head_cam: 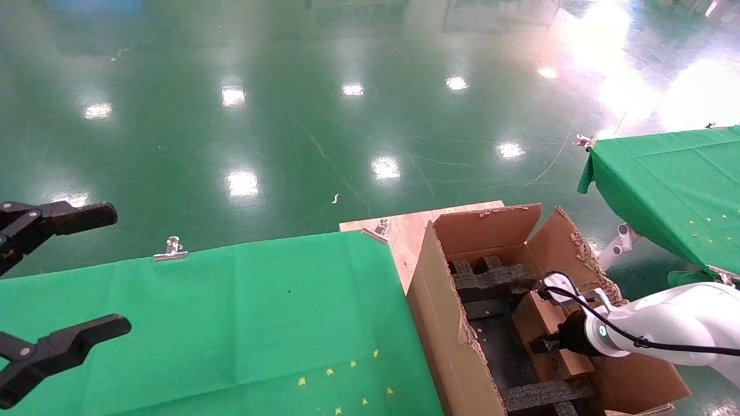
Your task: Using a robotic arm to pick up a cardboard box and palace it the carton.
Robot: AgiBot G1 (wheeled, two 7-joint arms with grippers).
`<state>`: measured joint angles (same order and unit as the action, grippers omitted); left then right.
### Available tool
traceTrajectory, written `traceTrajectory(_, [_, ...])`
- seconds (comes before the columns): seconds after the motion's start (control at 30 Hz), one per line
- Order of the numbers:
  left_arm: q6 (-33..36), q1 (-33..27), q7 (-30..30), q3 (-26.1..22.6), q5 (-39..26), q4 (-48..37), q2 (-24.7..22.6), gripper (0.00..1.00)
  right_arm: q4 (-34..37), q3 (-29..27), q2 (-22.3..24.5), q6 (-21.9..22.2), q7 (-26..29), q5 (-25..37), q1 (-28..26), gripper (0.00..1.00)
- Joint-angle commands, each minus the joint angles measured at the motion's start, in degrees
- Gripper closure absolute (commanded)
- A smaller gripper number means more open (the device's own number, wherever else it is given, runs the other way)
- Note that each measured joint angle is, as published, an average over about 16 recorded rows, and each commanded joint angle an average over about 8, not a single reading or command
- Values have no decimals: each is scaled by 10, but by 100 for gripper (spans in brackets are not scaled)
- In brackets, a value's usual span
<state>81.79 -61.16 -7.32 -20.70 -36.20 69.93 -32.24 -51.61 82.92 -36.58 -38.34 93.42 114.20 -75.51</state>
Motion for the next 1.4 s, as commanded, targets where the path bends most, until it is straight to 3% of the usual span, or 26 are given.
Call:
traceTrajectory(0.03, [0, 0, 0, 0, 0, 0, 0, 0, -1, 0, 0, 0, 0, 0, 0, 0])
traceTrajectory(0.63, [0, 0, 0, 0, 0, 0, 0, 0, -31, -14, 20, -6, 6, -5, -30, 0])
traceTrajectory(1.0, [0, 0, 0, 0, 0, 0, 0, 0, -111, -47, 58, -17, -2, -24, -96, 0])
traceTrajectory(1.23, [0, 0, 0, 0, 0, 0, 0, 0, -215, -81, 100, -44, -34, -86, -154, 0])
traceTrajectory(1.4, [0, 0, 0, 0, 0, 0, 0, 0, -259, -110, 120, -75, -107, -185, -189, 0])
